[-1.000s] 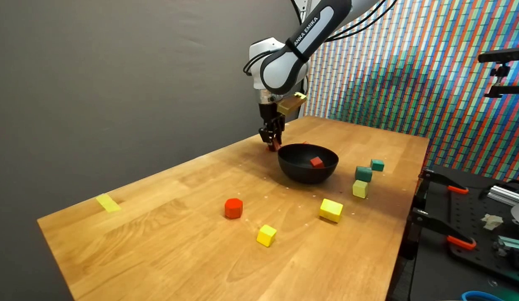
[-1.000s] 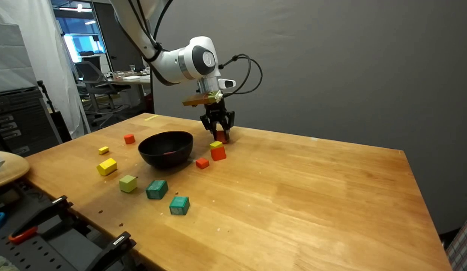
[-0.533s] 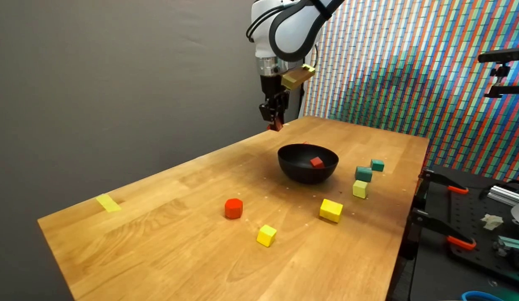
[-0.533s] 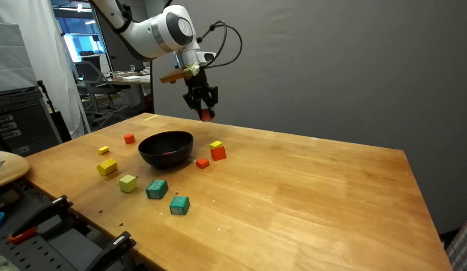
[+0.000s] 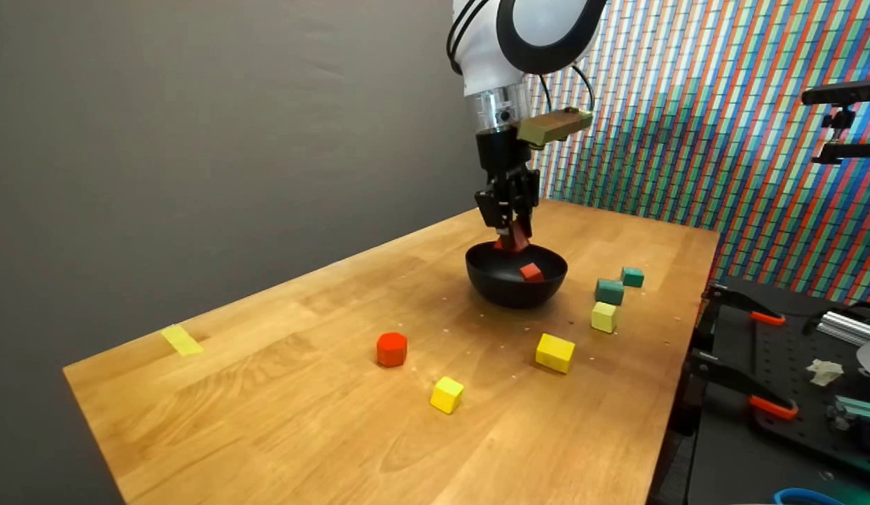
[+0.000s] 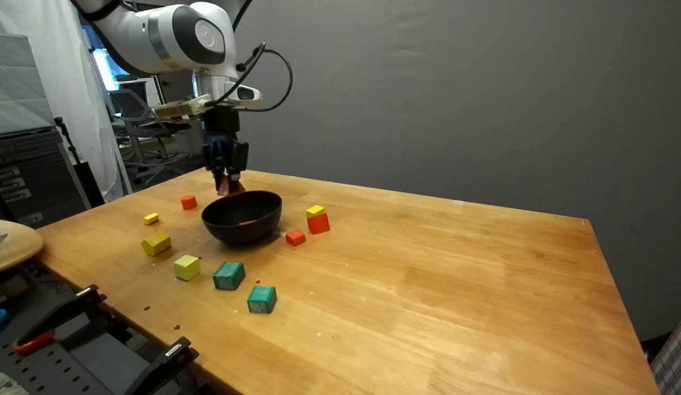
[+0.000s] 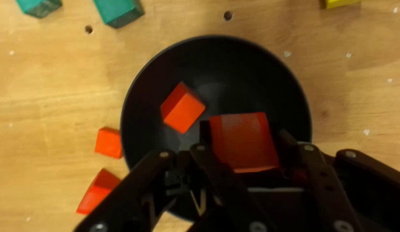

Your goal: Pick up all the blocks from the table and put them in the black bowl.

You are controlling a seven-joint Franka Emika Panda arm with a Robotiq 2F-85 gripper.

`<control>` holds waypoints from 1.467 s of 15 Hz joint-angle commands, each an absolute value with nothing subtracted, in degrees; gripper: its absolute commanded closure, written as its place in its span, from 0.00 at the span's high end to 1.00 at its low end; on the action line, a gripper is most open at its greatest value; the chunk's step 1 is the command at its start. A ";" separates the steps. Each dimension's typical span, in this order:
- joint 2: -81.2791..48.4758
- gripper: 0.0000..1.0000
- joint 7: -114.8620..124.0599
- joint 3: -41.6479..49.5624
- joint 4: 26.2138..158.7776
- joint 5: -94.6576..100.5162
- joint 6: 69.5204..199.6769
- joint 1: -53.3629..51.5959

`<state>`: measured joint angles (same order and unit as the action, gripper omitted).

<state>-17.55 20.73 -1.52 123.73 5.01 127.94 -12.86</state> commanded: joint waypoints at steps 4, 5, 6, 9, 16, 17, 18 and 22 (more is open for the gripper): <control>-18.71 0.80 27.92 -2.12 128.11 3.98 144.09 -14.45; -18.57 0.87 28.70 -2.00 127.81 4.60 143.79 -15.10; -17.70 0.95 30.31 -1.75 127.39 6.16 141.96 -16.20; -14.91 1.00 28.72 -3.37 126.86 9.98 139.54 -18.17; -24.77 1.00 23.43 -9.24 113.90 5.88 137.03 -19.23; -27.12 1.00 23.83 -8.95 111.44 6.94 136.20 -19.90; -29.42 1.00 23.13 -9.01 109.20 6.85 135.74 -20.20; -37.87 1.00 21.79 -8.48 101.82 7.02 134.49 -22.52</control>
